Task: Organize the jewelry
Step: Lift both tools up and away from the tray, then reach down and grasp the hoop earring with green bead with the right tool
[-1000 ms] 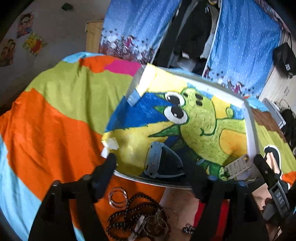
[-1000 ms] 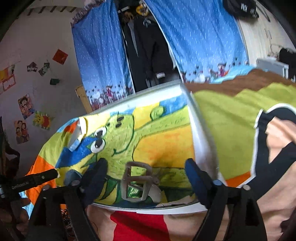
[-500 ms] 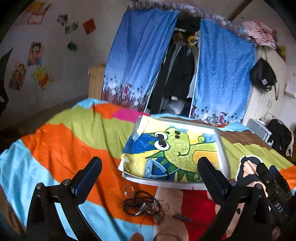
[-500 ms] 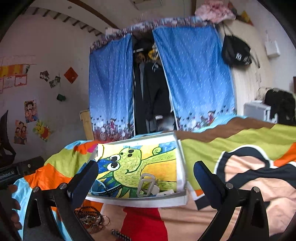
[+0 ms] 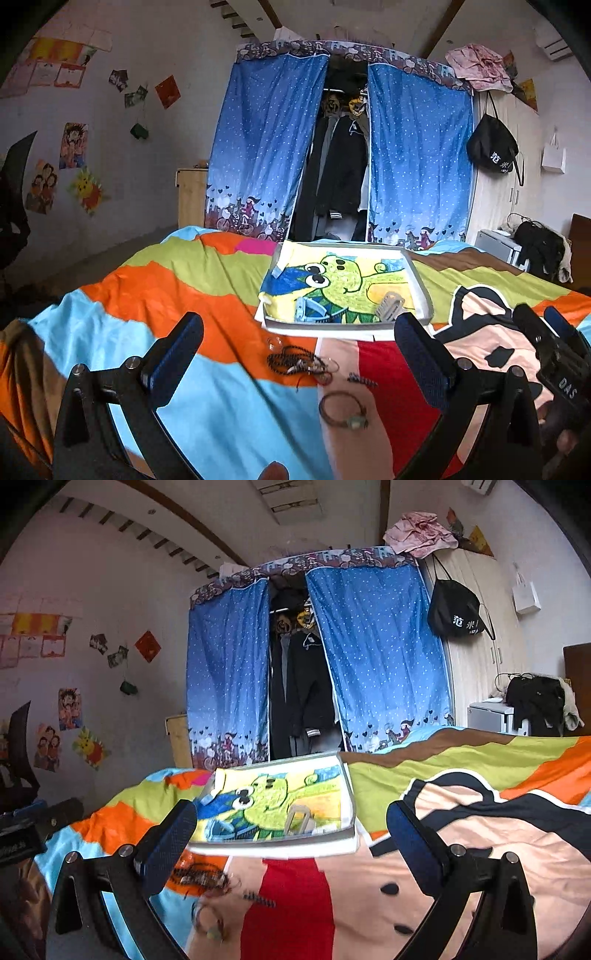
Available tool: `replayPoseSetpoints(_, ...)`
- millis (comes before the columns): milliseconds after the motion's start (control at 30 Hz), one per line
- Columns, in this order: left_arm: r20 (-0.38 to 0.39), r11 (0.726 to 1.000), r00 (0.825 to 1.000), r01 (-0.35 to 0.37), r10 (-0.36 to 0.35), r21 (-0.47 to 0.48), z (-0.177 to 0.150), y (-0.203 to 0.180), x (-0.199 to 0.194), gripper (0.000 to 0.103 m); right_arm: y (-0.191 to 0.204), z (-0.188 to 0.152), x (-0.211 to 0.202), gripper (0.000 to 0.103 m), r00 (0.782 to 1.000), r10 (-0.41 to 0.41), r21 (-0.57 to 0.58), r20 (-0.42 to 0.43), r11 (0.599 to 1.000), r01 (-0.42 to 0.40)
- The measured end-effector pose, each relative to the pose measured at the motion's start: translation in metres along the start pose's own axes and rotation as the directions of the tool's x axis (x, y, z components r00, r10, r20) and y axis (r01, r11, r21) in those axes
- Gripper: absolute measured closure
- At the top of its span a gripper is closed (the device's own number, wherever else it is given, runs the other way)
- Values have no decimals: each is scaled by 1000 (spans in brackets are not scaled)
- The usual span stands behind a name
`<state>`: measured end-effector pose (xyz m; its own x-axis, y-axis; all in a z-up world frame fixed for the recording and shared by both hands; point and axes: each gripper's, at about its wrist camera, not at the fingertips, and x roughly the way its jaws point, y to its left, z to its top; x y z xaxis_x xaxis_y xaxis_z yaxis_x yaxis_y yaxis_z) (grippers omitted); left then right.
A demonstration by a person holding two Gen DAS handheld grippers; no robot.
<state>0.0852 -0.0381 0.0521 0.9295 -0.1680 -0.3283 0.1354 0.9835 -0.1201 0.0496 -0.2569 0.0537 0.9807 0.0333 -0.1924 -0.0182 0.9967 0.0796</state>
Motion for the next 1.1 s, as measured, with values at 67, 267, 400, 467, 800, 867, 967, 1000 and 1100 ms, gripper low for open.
replayPoseSetpoints(67,-1,1000,1000,0,0,-6,-6,2,-10,2,4,-5,-12,0,1000,2,-6,-21,1000,-3)
replayPoseSetpoints(267,-44,1000,999,-17,17,8,-26,8,-34,2,17,-19,-33,0,995,28,-10,-96,1000,-29)
replayPoseSetpoints(400,-112,998,992,-60,60,3,-45,16,-43,2,26,-27,-38,0,991,31,-26,-127,999,-35)
replayPoseSetpoints(467,-135,996,988,-82,80,-16,-53,23,-47,2,29,-30,-37,0,987,44,-22,-154,999,-48)
replayPoseSetpoints(800,-174,988,975,-149,140,-37,-64,33,-50,2,37,-44,-28,0,967,52,-28,-248,998,-61)
replayPoseSetpoints(867,-188,987,971,-157,148,-34,-64,34,-46,2,37,-47,-26,0,962,57,-29,-265,997,-68)
replayPoseSetpoints(967,-212,985,964,-172,162,-27,-67,36,-41,2,39,-50,-21,0,954,63,-32,-294,997,-76)
replayPoseSetpoints(1000,-221,984,961,-175,166,-23,-68,36,-39,2,39,-51,-18,0,949,65,-33,-308,996,-79)
replayPoseSetpoints(1100,-251,983,952,-184,175,-12,-72,39,-33,2,40,-55,-10,0,933,70,-31,-354,996,-86)
